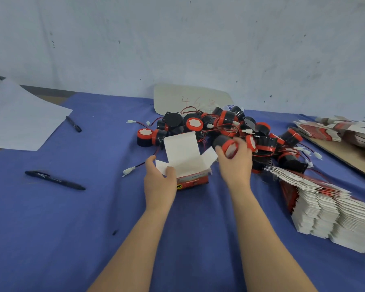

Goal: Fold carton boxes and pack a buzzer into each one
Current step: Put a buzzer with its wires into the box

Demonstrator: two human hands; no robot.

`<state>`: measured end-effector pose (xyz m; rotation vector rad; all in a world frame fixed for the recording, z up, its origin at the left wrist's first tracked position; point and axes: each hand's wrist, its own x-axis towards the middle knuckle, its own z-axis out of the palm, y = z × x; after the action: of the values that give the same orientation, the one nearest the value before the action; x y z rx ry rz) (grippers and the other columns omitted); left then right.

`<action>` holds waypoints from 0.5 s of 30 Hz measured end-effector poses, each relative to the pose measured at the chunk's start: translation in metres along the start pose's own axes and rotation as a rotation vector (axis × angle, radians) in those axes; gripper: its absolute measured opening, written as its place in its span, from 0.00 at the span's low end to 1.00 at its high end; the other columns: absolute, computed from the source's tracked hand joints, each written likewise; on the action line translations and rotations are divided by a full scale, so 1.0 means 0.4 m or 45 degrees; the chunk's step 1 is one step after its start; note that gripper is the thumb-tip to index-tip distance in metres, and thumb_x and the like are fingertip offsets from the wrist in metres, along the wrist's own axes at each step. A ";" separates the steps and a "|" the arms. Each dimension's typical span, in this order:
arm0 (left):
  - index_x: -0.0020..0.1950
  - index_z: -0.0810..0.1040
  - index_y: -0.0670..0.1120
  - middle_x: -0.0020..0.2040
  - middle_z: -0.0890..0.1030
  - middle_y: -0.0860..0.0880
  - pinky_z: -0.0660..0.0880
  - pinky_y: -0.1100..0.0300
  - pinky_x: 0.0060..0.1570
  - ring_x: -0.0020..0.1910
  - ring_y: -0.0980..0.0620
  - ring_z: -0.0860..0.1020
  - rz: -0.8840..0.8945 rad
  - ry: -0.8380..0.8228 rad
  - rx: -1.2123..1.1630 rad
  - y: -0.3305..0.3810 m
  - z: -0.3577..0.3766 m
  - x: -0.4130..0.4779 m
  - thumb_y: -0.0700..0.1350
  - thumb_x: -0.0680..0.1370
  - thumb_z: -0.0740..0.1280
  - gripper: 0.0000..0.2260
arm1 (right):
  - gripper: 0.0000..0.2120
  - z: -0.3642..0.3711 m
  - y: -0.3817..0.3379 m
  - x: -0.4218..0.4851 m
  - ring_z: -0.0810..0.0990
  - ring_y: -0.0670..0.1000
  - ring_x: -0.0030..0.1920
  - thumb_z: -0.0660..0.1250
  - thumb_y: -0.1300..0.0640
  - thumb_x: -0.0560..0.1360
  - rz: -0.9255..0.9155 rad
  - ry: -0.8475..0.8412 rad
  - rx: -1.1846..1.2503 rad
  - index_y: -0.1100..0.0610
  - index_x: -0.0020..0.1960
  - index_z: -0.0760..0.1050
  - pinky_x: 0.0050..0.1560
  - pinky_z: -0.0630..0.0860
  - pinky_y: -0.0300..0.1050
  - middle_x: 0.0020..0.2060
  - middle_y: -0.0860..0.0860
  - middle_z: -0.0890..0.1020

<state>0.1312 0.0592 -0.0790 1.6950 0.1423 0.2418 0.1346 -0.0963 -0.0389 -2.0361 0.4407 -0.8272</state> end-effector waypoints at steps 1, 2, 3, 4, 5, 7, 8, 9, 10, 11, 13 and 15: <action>0.73 0.61 0.49 0.47 0.76 0.51 0.68 0.63 0.29 0.40 0.54 0.74 0.000 -0.012 0.012 -0.001 0.002 0.001 0.41 0.80 0.58 0.21 | 0.25 -0.018 -0.033 -0.001 0.72 0.49 0.57 0.69 0.52 0.74 -0.079 0.060 0.104 0.55 0.68 0.69 0.56 0.68 0.38 0.62 0.55 0.73; 0.73 0.60 0.49 0.51 0.75 0.51 0.67 0.65 0.28 0.42 0.53 0.74 0.003 -0.025 0.024 0.000 0.004 0.001 0.41 0.80 0.57 0.21 | 0.24 -0.038 -0.067 0.000 0.74 0.50 0.58 0.69 0.51 0.73 -0.152 0.107 0.191 0.55 0.67 0.70 0.60 0.70 0.42 0.60 0.54 0.76; 0.73 0.60 0.49 0.54 0.73 0.51 0.67 0.66 0.28 0.43 0.53 0.73 0.005 -0.036 0.032 0.000 0.005 0.000 0.41 0.81 0.56 0.21 | 0.24 -0.056 -0.101 0.000 0.74 0.51 0.59 0.68 0.48 0.73 -0.212 0.135 0.246 0.54 0.67 0.71 0.62 0.71 0.47 0.58 0.52 0.77; 0.74 0.59 0.50 0.55 0.72 0.51 0.66 0.67 0.28 0.43 0.54 0.72 0.007 -0.040 0.034 0.001 0.006 0.000 0.41 0.81 0.55 0.20 | 0.25 -0.073 -0.132 -0.002 0.74 0.52 0.60 0.67 0.46 0.72 -0.269 0.146 0.255 0.52 0.67 0.71 0.62 0.71 0.49 0.57 0.50 0.77; 0.74 0.59 0.50 0.55 0.72 0.51 0.66 0.66 0.29 0.42 0.55 0.72 0.007 -0.039 0.029 0.002 0.005 -0.001 0.41 0.82 0.54 0.20 | 0.26 -0.086 -0.160 -0.007 0.74 0.52 0.60 0.66 0.43 0.71 -0.331 0.143 0.216 0.49 0.67 0.71 0.62 0.71 0.48 0.56 0.49 0.76; 0.73 0.59 0.50 0.54 0.73 0.51 0.65 0.66 0.29 0.40 0.57 0.72 0.005 -0.033 0.003 0.004 0.003 -0.003 0.42 0.82 0.52 0.19 | 0.27 -0.092 -0.197 -0.025 0.71 0.54 0.59 0.65 0.40 0.69 -0.463 0.086 0.010 0.45 0.68 0.71 0.59 0.66 0.42 0.52 0.50 0.74; 0.73 0.60 0.50 0.52 0.75 0.51 0.66 0.66 0.28 0.39 0.58 0.72 0.007 -0.030 -0.014 0.006 0.003 -0.004 0.42 0.82 0.51 0.19 | 0.28 -0.084 -0.205 -0.035 0.69 0.55 0.58 0.67 0.40 0.70 -0.518 0.030 -0.130 0.43 0.68 0.71 0.58 0.64 0.42 0.52 0.52 0.73; 0.72 0.61 0.50 0.48 0.75 0.52 0.67 0.66 0.29 0.39 0.58 0.72 0.009 -0.024 -0.038 0.008 0.003 -0.005 0.42 0.82 0.51 0.18 | 0.28 -0.068 -0.206 -0.047 0.68 0.56 0.58 0.67 0.40 0.70 -0.556 -0.043 -0.289 0.43 0.69 0.70 0.57 0.63 0.43 0.53 0.54 0.73; 0.72 0.62 0.50 0.44 0.75 0.54 0.68 0.64 0.31 0.38 0.58 0.72 0.012 -0.015 -0.070 0.009 0.004 -0.006 0.43 0.82 0.50 0.17 | 0.29 -0.048 -0.201 -0.058 0.68 0.58 0.58 0.67 0.40 0.70 -0.568 -0.137 -0.465 0.43 0.70 0.69 0.57 0.64 0.45 0.55 0.55 0.74; 0.71 0.63 0.50 0.42 0.74 0.55 0.69 0.61 0.34 0.38 0.58 0.72 0.017 -0.009 -0.105 0.010 0.004 -0.006 0.43 0.83 0.50 0.17 | 0.30 -0.025 -0.191 -0.071 0.68 0.59 0.59 0.67 0.39 0.71 -0.550 -0.250 -0.637 0.44 0.71 0.67 0.57 0.65 0.48 0.58 0.56 0.74; 0.71 0.64 0.49 0.44 0.75 0.54 0.69 0.57 0.40 0.41 0.57 0.73 0.034 -0.018 -0.144 0.011 0.004 -0.008 0.45 0.83 0.50 0.16 | 0.31 0.020 -0.159 -0.099 0.70 0.59 0.61 0.66 0.37 0.71 -0.461 -0.468 -0.851 0.49 0.70 0.66 0.58 0.65 0.51 0.60 0.56 0.74; 0.71 0.64 0.49 0.48 0.76 0.52 0.69 0.58 0.42 0.44 0.57 0.73 0.033 -0.027 -0.154 0.009 0.002 -0.007 0.45 0.83 0.50 0.16 | 0.30 0.053 -0.126 -0.124 0.73 0.57 0.59 0.66 0.35 0.71 -0.391 -0.525 -0.823 0.55 0.64 0.69 0.57 0.66 0.50 0.57 0.54 0.76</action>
<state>0.1286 0.0574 -0.0759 1.5791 0.0887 0.2471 0.1139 -0.0270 -0.0251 -2.8483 0.1661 -0.4355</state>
